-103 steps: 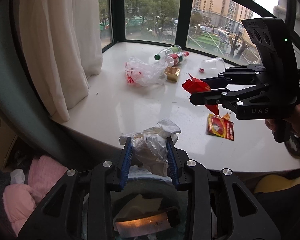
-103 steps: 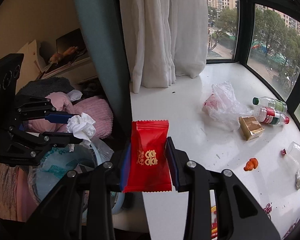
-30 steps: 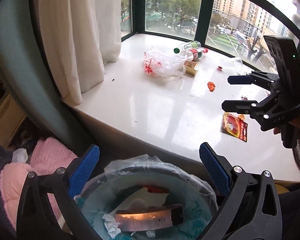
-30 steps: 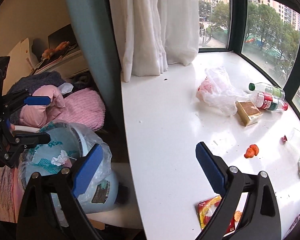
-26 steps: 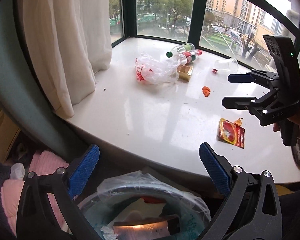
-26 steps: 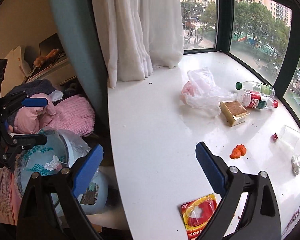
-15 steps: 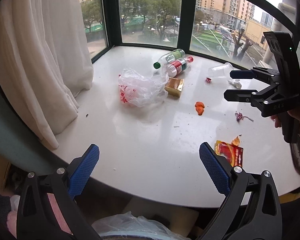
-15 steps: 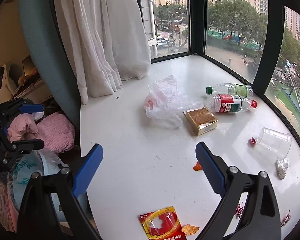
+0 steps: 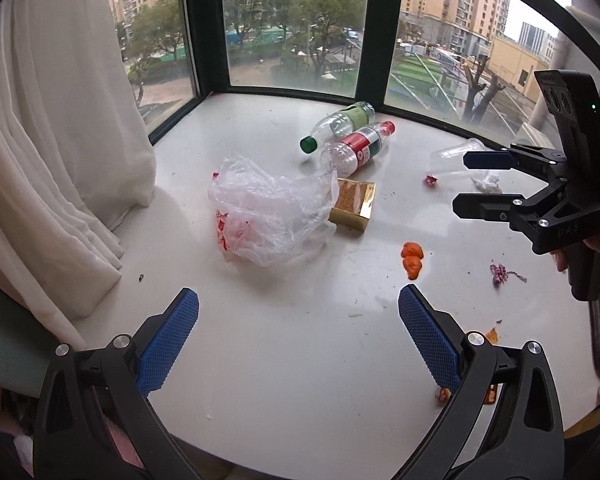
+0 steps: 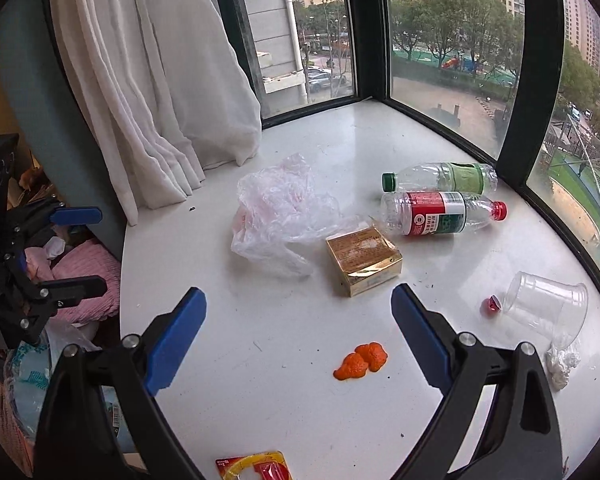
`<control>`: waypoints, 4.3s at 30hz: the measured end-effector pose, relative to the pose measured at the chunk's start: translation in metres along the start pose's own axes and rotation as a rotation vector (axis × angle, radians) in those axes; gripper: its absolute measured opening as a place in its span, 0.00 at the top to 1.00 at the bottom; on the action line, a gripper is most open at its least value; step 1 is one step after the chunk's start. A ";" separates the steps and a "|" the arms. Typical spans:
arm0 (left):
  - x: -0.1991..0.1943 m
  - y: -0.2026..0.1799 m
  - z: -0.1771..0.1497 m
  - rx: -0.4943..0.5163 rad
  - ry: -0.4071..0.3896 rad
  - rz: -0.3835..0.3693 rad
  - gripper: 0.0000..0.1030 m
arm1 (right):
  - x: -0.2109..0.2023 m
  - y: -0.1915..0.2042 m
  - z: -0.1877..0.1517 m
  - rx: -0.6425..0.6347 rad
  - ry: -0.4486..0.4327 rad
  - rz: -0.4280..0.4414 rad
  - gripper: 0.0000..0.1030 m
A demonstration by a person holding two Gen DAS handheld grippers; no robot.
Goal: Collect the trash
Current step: 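Lower the left tool onto the clear plastic bag and close on it, then lift the plastic bag with the left tool and swing it toward the bin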
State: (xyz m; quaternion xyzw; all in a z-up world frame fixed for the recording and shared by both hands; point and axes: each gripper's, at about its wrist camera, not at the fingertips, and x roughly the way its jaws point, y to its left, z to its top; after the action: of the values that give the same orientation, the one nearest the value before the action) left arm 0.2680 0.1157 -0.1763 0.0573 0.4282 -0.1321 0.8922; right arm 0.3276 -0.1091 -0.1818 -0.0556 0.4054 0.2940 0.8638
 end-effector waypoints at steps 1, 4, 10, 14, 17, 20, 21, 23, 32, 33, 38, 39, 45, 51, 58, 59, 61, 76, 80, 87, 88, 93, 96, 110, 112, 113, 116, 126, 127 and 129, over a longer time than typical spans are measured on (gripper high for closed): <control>0.006 0.002 0.005 0.001 0.000 0.003 0.06 | 0.006 -0.004 0.003 0.001 0.004 0.006 0.12; 0.024 0.012 0.019 -0.011 -0.004 -0.002 0.06 | 0.024 -0.017 0.012 -0.002 0.010 0.019 0.12; 0.063 0.032 0.042 -0.038 0.007 0.007 0.06 | 0.061 -0.038 0.029 0.005 0.027 0.043 0.12; 0.089 0.042 0.051 -0.039 0.022 0.006 0.06 | 0.083 -0.048 0.037 0.013 0.037 0.065 0.12; 0.107 0.047 0.055 -0.031 0.035 -0.001 0.06 | 0.099 -0.053 0.042 0.019 0.045 0.082 0.12; 0.122 0.050 0.059 -0.021 0.043 -0.010 0.06 | 0.113 -0.058 0.045 0.045 0.061 0.116 0.12; 0.126 0.052 0.061 -0.024 0.042 -0.018 0.06 | 0.117 -0.058 0.046 0.049 0.068 0.125 0.12; 0.134 0.054 0.065 -0.031 0.040 -0.031 0.06 | 0.125 -0.058 0.047 0.061 0.083 0.144 0.12; 0.167 0.074 0.070 -0.084 0.051 -0.067 0.06 | 0.156 -0.063 0.051 0.115 0.125 0.184 0.12; 0.170 0.075 0.069 -0.083 0.056 -0.067 0.06 | 0.160 -0.063 0.052 0.123 0.131 0.186 0.12; 0.186 0.080 0.067 -0.080 0.081 -0.071 0.06 | 0.174 -0.062 0.051 0.141 0.146 0.193 0.12; 0.188 0.081 0.066 -0.084 0.081 -0.076 0.06 | 0.176 -0.061 0.051 0.142 0.149 0.195 0.12; 0.196 0.080 0.064 -0.081 0.081 -0.073 0.09 | 0.185 -0.056 0.050 0.129 0.160 0.200 0.31; 0.203 0.080 0.063 -0.094 0.099 -0.073 0.46 | 0.190 -0.056 0.049 0.135 0.169 0.206 0.65; 0.196 0.079 0.063 -0.082 0.095 -0.077 0.83 | 0.185 -0.051 0.053 0.133 0.142 0.209 0.90; 0.194 0.077 0.065 -0.079 0.091 -0.080 0.87 | 0.183 -0.050 0.054 0.130 0.136 0.207 0.92; 0.193 0.074 0.067 -0.077 0.084 -0.078 0.91 | 0.179 -0.047 0.056 0.122 0.129 0.206 0.93; 0.123 0.056 0.083 -0.093 0.003 -0.076 0.94 | 0.119 -0.027 0.057 0.094 0.074 0.183 0.93; 0.100 0.048 0.084 -0.089 -0.013 -0.070 0.94 | 0.100 -0.019 0.056 0.074 0.060 0.176 0.93; 0.062 0.029 0.079 -0.076 -0.030 -0.064 0.94 | 0.059 -0.006 0.053 0.046 0.040 0.157 0.93; 0.057 0.026 0.078 -0.073 -0.032 -0.065 0.94 | 0.055 -0.004 0.052 0.044 0.039 0.153 0.93; 0.030 0.016 0.072 -0.077 -0.047 -0.058 0.94 | 0.033 0.006 0.045 0.041 0.033 0.142 0.93; 0.014 0.008 0.069 -0.064 -0.054 -0.059 0.94 | 0.017 0.012 0.041 0.040 0.023 0.141 0.93; -0.055 -0.015 0.026 -0.048 -0.074 -0.048 0.94 | -0.027 0.058 0.009 0.011 0.016 0.155 0.93; -0.065 -0.015 0.016 -0.052 -0.071 -0.040 0.94 | -0.033 0.069 0.005 0.004 0.019 0.162 0.93; -0.069 -0.015 0.011 -0.054 -0.070 -0.036 0.94 | -0.034 0.074 0.003 -0.001 0.020 0.165 0.93; -0.083 -0.013 -0.003 -0.067 -0.070 -0.022 0.94 | -0.041 0.092 -0.002 -0.021 0.018 0.176 0.93; -0.134 -0.005 -0.065 -0.124 -0.067 0.018 0.94 | -0.048 0.160 -0.027 -0.114 0.049 0.233 0.93; -0.136 -0.005 -0.071 -0.130 -0.062 0.021 0.94 | -0.048 0.167 -0.030 -0.123 0.056 0.236 0.93; -0.142 -0.005 -0.083 -0.140 -0.055 0.024 0.94 | -0.049 0.177 -0.036 -0.133 0.070 0.244 0.93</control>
State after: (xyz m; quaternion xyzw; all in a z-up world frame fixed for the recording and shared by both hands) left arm 0.1193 0.1556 -0.1174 -0.0039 0.4108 -0.0926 0.9070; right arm 0.1809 0.0019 -0.1452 -0.0730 0.4185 0.4207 0.8016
